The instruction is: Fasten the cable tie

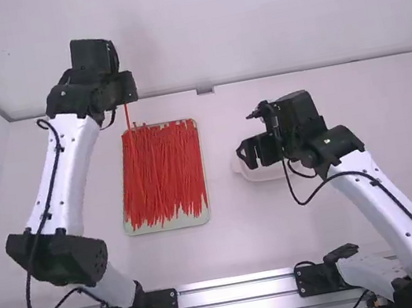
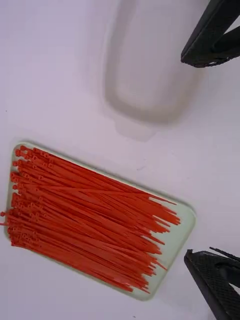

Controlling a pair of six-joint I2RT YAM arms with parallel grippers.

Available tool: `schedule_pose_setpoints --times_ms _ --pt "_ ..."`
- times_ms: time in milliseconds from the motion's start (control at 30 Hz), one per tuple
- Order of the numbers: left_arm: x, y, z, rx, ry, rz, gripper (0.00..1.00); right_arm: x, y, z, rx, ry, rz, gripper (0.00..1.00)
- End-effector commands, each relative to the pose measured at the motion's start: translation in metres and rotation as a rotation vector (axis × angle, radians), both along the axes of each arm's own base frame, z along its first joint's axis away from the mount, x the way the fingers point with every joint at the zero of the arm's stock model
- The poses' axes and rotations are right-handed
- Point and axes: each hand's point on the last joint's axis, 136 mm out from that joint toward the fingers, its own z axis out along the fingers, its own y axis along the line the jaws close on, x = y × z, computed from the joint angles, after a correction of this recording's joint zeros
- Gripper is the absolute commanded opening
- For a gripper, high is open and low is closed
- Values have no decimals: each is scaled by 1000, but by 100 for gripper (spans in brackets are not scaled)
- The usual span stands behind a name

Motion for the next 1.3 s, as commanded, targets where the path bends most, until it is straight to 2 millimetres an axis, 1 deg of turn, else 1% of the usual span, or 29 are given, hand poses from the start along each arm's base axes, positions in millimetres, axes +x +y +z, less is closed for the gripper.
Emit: schedule_pose_setpoints --times_ms 0,100,133,233,267,367,467,567,600,633,700,767,833,867,900,1000,1067,1133,1267 --pt "-16 8 -5 1 6 36 2 0 2 7 9 -25 11 98" --pt "-35 10 -12 -3 -18 35 2 -2 12 13 59 -33 51 98" --pt "-37 10 -12 -4 -22 35 2 -2 12 14 62 -33 53 98" --pt "-52 11 -15 -16 -77 30 2 -4 23 22 118 -45 97 98" --pt "-54 10 -15 -20 -86 26 2 -4 24 23 126 -47 103 98" --pt "-66 -2 -15 -77 -140 -38 2 -6 34 32 182 -61 150 98" --pt "-73 -15 -17 -131 -168 -97 2 -9 44 42 239 -77 202 98" --pt "-77 -29 -20 -183 -180 -164 2 -12 53 51 289 -93 249 98" --pt "-78 -37 -21 -211 -184 -204 2 -14 58 58 323 -103 282 98" --pt "-78 -39 -21 -218 -184 -210 2 -15 58 58 327 -105 286 98" --pt "-78 -47 -22 -288 -181 -217 2 -18 66 69 375 -127 337 98" --pt "-78 -51 -19 -321 -185 -230 2 -19 70 73 396 -133 349 98" --pt "-79 -64 -12 -361 -203 -291 2 -20 77 79 416 -144 353 98" --pt "-81 -76 -5 -389 -222 -348 2 -18 81 81 416 -154 345 98" --pt "-81 -78 -4 -391 -225 -355 2 -18 81 82 415 -155 344 98" --pt "-82 -98 12 -419 -279 -400 2 -18 93 85 397 -196 341 98" --pt "-82 -105 16 -422 -294 -418 2 -18 96 86 394 -207 346 98" --pt "-87 -125 25 -437 -323 -472 2 -20 104 89 379 -238 350 98" --pt "-92 -144 37 -484 -350 -509 2 -21 113 90 361 -267 351 98"
